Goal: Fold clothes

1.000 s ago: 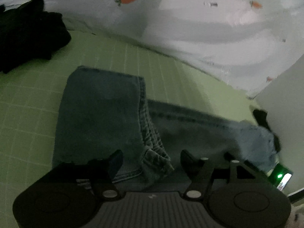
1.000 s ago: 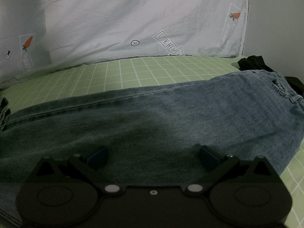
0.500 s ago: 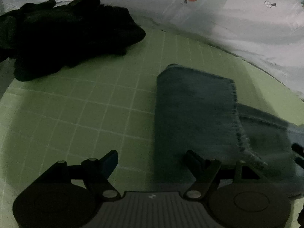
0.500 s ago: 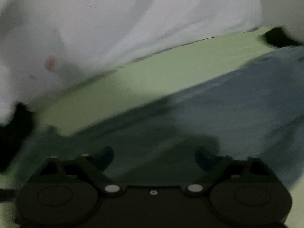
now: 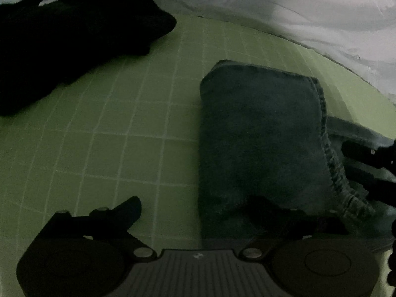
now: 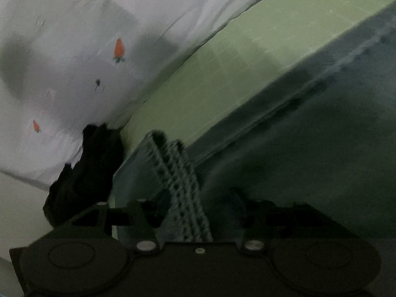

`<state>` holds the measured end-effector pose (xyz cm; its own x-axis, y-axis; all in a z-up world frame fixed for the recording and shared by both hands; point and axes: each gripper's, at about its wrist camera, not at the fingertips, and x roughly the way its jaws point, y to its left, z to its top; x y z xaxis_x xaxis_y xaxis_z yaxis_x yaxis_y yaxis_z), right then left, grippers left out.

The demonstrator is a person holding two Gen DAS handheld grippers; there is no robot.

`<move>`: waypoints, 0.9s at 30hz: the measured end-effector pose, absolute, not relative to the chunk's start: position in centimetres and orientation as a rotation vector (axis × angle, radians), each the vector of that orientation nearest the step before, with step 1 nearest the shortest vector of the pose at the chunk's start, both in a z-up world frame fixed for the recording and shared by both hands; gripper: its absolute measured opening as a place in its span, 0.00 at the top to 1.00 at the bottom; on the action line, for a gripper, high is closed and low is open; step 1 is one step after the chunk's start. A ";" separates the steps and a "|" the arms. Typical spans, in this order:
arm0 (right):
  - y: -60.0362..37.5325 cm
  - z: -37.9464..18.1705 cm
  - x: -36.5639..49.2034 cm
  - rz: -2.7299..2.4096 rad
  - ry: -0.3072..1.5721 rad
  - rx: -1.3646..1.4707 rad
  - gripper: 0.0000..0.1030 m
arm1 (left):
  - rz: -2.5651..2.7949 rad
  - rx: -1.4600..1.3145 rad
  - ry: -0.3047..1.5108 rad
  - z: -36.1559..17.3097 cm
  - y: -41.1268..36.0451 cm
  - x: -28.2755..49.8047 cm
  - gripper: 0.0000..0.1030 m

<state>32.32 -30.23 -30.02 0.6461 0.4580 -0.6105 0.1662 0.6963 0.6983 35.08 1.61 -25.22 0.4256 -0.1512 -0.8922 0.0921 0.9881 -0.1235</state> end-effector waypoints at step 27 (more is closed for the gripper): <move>-24.4 -23.5 29.8 0.357 0.713 0.270 0.88 | -0.147 -0.002 1.056 -22.9 -1.8 33.1 0.00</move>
<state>29.75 -24.35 -23.51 0.7000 0.4072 -0.5866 -0.2260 0.9056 0.3589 33.08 -1.81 -22.92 0.4836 -0.1216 -0.8668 0.1199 0.9902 -0.0721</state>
